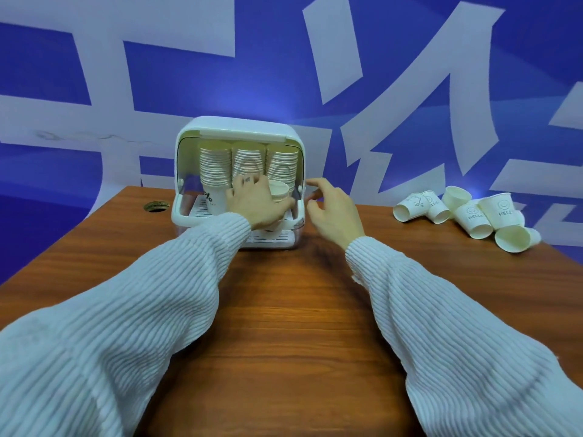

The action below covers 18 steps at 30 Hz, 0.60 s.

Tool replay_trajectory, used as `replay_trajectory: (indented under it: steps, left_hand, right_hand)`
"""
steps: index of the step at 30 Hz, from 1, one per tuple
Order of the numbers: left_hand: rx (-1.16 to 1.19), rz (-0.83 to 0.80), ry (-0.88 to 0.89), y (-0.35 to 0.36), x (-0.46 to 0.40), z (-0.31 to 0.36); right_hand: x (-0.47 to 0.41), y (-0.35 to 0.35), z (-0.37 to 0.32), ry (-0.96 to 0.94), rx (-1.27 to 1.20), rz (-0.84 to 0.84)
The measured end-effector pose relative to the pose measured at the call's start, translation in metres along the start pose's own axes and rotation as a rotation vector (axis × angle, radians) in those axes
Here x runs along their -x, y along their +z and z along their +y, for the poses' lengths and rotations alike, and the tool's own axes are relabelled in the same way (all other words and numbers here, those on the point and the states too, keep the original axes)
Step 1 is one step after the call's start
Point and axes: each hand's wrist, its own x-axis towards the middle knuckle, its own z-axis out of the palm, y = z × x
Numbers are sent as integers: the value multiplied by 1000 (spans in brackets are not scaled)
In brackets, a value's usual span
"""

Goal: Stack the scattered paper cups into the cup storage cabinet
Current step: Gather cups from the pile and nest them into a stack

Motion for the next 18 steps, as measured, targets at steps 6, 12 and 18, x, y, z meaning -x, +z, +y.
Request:
replay_trajectory:
  steps: [6,12,18]
  left_hand:
    - [-119,-83,60,6,3,-7]
    - [138,430,454,18,26,30]
    - [318,72,578,74,49,108]
  right_hand:
    - [9,-3,17,43,-9,-3]
    - [18,-18,54,183,-89,39]
    - [22,-35,128,448,-99,149]
